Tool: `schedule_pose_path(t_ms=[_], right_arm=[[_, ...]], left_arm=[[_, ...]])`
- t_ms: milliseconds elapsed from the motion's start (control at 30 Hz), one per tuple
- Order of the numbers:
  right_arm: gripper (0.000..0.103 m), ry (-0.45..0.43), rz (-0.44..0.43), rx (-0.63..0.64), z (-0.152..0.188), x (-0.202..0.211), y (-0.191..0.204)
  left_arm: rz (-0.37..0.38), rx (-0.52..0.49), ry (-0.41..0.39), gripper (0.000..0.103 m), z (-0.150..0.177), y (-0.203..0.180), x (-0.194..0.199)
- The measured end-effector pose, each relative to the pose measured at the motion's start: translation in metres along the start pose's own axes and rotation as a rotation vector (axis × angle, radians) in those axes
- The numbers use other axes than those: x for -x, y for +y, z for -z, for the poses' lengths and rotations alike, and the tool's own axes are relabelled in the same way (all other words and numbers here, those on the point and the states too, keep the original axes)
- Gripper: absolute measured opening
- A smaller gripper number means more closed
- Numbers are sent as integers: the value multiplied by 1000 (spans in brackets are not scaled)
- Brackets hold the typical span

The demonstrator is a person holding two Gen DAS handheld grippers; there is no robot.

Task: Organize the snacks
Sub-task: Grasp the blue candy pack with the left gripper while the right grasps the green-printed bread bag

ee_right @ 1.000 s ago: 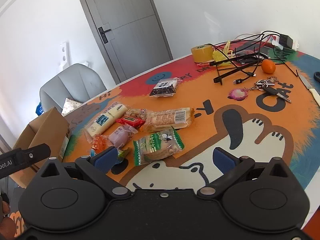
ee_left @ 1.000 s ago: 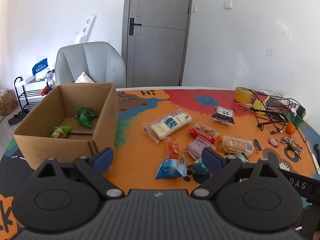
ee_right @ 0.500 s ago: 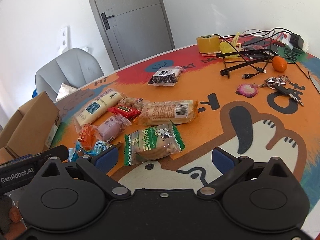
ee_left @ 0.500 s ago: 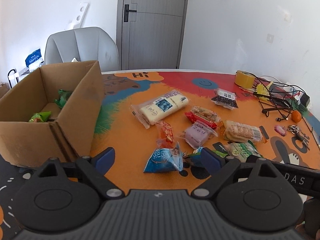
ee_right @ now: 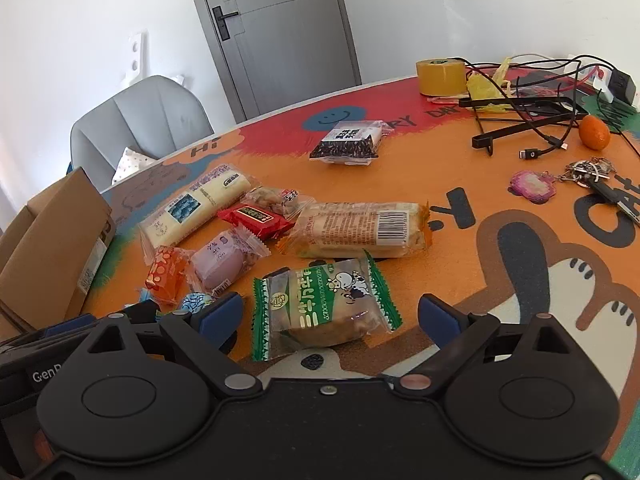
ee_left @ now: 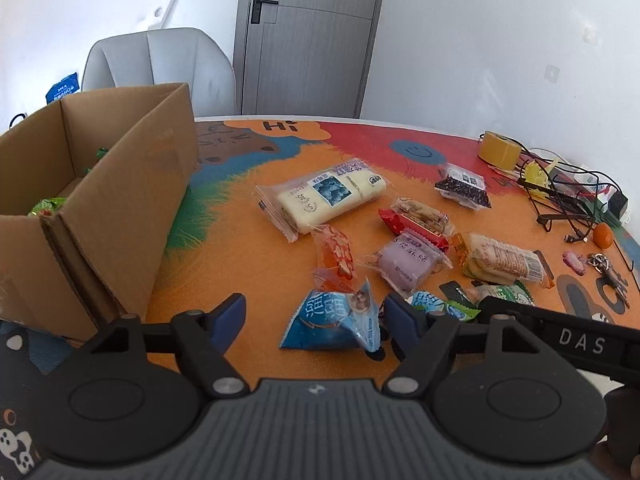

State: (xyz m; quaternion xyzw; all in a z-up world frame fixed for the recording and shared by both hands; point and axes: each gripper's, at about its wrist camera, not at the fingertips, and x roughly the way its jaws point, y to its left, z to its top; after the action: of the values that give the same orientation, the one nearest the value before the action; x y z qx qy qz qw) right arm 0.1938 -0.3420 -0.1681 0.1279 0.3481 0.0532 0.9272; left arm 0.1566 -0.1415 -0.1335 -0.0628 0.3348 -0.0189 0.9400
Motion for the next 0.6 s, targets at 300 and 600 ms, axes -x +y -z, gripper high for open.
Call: schedule_pose_path(t_ms=[300, 600], right_arm=[[96, 13, 18, 61, 4, -10, 11], [64, -15, 103, 198, 7, -14, 24]], left_arm=[[39, 23, 36, 40, 1, 4, -4], [45, 42, 19, 36, -2, 7, 5]])
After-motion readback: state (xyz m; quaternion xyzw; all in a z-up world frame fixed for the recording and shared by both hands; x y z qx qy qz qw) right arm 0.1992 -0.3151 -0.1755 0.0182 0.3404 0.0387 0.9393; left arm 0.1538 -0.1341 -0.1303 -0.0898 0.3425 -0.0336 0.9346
